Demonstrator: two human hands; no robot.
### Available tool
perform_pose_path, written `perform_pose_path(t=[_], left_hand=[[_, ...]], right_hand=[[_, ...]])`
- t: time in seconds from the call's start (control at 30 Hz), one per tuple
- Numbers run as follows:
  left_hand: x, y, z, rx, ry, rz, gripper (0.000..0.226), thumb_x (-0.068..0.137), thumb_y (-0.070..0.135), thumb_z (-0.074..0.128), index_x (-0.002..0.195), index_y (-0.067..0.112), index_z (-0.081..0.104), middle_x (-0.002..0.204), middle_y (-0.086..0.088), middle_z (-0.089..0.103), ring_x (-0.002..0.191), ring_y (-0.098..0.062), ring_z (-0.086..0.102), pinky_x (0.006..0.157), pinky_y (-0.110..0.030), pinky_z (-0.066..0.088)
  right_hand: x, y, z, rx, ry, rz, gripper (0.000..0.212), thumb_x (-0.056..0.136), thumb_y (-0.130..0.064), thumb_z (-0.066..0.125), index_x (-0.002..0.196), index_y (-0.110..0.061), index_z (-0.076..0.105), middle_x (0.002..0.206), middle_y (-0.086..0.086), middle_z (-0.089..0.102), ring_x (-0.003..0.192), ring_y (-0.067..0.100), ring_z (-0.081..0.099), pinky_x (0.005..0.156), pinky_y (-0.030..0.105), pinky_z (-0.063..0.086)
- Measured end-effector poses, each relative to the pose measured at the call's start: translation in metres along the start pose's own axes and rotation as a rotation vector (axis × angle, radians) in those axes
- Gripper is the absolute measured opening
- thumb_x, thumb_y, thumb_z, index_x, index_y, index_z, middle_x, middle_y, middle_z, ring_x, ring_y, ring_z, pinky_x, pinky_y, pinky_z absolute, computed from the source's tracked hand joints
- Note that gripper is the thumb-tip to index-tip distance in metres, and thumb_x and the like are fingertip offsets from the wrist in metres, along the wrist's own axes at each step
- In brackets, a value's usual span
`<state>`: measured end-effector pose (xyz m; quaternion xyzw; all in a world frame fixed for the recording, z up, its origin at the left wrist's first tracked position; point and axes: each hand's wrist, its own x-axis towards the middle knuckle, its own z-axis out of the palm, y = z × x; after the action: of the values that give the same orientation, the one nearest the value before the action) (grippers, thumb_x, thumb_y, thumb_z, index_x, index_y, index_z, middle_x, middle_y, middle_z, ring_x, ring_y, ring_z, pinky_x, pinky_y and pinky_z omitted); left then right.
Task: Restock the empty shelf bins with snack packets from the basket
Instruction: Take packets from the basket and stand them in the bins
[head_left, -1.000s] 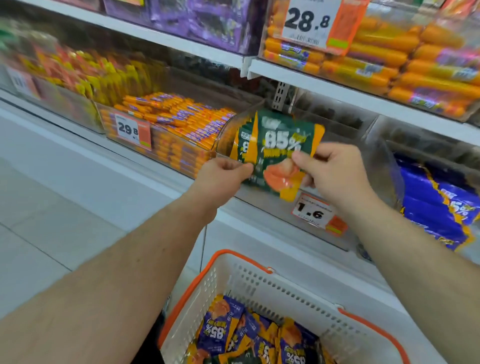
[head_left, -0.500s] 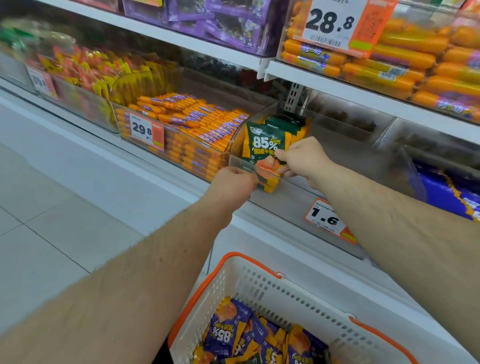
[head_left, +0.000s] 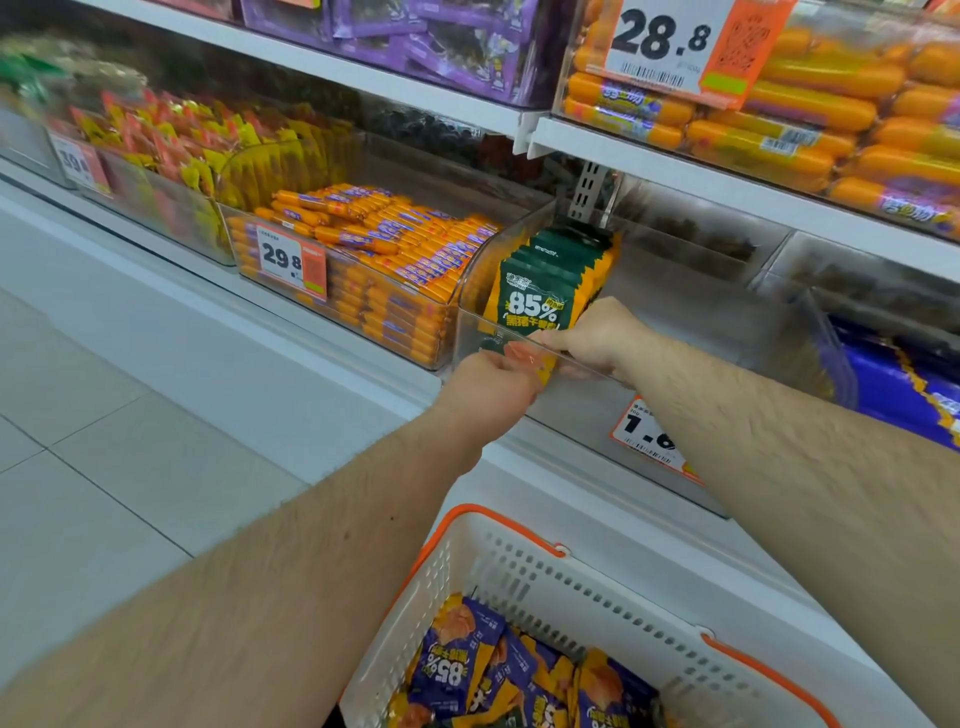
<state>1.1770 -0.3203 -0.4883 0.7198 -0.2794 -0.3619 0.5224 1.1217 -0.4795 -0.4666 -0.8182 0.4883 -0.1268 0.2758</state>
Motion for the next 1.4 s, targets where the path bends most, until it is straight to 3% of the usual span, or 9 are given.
perform_pose_path(t=[0.07, 0.17, 0.37, 0.53, 0.7, 0.83, 0.97, 1.1, 1.4], left_hand=[[-0.001, -0.002, 0.001, 0.029, -0.042, -0.004, 0.021, 0.090, 0.016, 0.057, 0.102, 0.003, 0.067, 0.095, -0.009, 0.064, 0.092, -0.025, 0.059, 0.065, -0.023, 0.038], [-0.002, -0.006, 0.004, 0.097, -0.086, -0.008, 0.023, 0.089, 0.017, 0.057, 0.105, 0.003, 0.066, 0.107, -0.016, 0.068, 0.100, -0.030, 0.063, 0.067, -0.026, 0.040], [-0.004, -0.023, 0.022, 0.386, -0.275, 0.072, 0.013, 0.086, 0.014, 0.059, 0.092, 0.004, 0.065, 0.086, -0.010, 0.057, 0.076, -0.022, 0.052, 0.073, -0.031, 0.044], [-0.005, -0.043, 0.031, 0.940, -0.527, 0.103, 0.015, 0.092, 0.027, 0.055, 0.095, 0.013, 0.058, 0.098, -0.010, 0.057, 0.086, -0.023, 0.053, 0.078, -0.032, 0.043], [-0.013, -0.065, 0.039, 1.334, -0.817, -0.039, 0.048, 0.098, 0.041, 0.050, 0.136, 0.013, 0.054, 0.130, -0.003, 0.056, 0.116, -0.021, 0.054, 0.100, -0.037, 0.041], [-0.016, -0.067, 0.046, 1.317, -0.815, -0.032, 0.047, 0.099, 0.040, 0.048, 0.141, 0.017, 0.049, 0.144, 0.000, 0.047, 0.130, -0.021, 0.046, 0.101, -0.033, 0.036], [-0.013, -0.069, 0.054, 1.307, -0.821, 0.010, 0.047, 0.100, 0.040, 0.047, 0.140, 0.018, 0.049, 0.143, 0.001, 0.049, 0.127, -0.019, 0.047, 0.103, -0.034, 0.038], [-0.010, -0.068, 0.058, 1.317, -0.828, 0.018, 0.045, 0.100, 0.041, 0.047, 0.139, 0.018, 0.050, 0.139, 0.000, 0.051, 0.124, -0.019, 0.049, 0.100, -0.032, 0.038], [-0.008, -0.067, 0.058, 1.310, -0.802, -0.005, 0.045, 0.099, 0.039, 0.049, 0.139, 0.018, 0.050, 0.137, 0.000, 0.053, 0.122, -0.019, 0.051, 0.101, -0.034, 0.040]], right_hand=[[-0.003, -0.001, -0.008, 0.050, -0.033, 0.063, 0.030, 0.084, -0.036, 0.076, 0.076, -0.013, 0.058, 0.075, 0.005, 0.065, 0.067, 0.021, 0.064, 0.052, 0.023, 0.052], [-0.014, 0.000, -0.019, -0.105, 0.095, 0.037, 0.027, 0.087, -0.036, 0.071, 0.078, -0.011, 0.066, 0.081, 0.010, 0.071, 0.079, 0.026, 0.068, 0.072, 0.033, 0.058], [-0.073, 0.026, -0.007, -0.146, 0.729, -0.866, 0.015, 0.084, -0.017, 0.059, 0.077, -0.010, 0.070, 0.077, 0.005, 0.066, 0.071, 0.026, 0.059, 0.062, 0.035, 0.048], [-0.116, 0.075, 0.023, 0.057, 0.767, -0.994, 0.011, 0.081, -0.006, 0.063, 0.071, -0.004, 0.068, 0.071, 0.008, 0.064, 0.064, 0.023, 0.057, 0.063, 0.029, 0.045], [-0.135, 0.151, 0.089, 0.024, 0.422, -0.658, 0.014, 0.084, -0.015, 0.060, 0.072, -0.010, 0.067, 0.071, -0.009, 0.054, 0.067, 0.001, 0.036, 0.063, 0.021, 0.034], [-0.142, 0.211, 0.147, -0.268, -0.287, -0.192, 0.018, 0.092, -0.023, 0.054, 0.082, -0.012, 0.066, 0.081, 0.003, 0.066, 0.075, 0.024, 0.061, 0.066, 0.035, 0.051], [-0.161, 0.254, 0.193, -0.413, -0.790, 0.012, 0.020, 0.090, -0.031, 0.062, 0.079, -0.016, 0.069, 0.080, 0.002, 0.065, 0.069, 0.019, 0.061, 0.056, 0.030, 0.046], [-0.186, 0.268, 0.220, -0.481, -0.801, 0.014, 0.022, 0.090, -0.031, 0.062, 0.108, -0.017, 0.066, 0.106, 0.006, 0.065, 0.094, 0.025, 0.064, 0.072, 0.036, 0.054], [-0.225, 0.262, 0.256, -0.557, -0.680, 0.023, 0.076, 0.077, -0.037, 0.075, 0.139, -0.017, 0.036, 0.112, 0.005, 0.062, 0.103, 0.028, 0.061, 0.079, 0.039, 0.054]])
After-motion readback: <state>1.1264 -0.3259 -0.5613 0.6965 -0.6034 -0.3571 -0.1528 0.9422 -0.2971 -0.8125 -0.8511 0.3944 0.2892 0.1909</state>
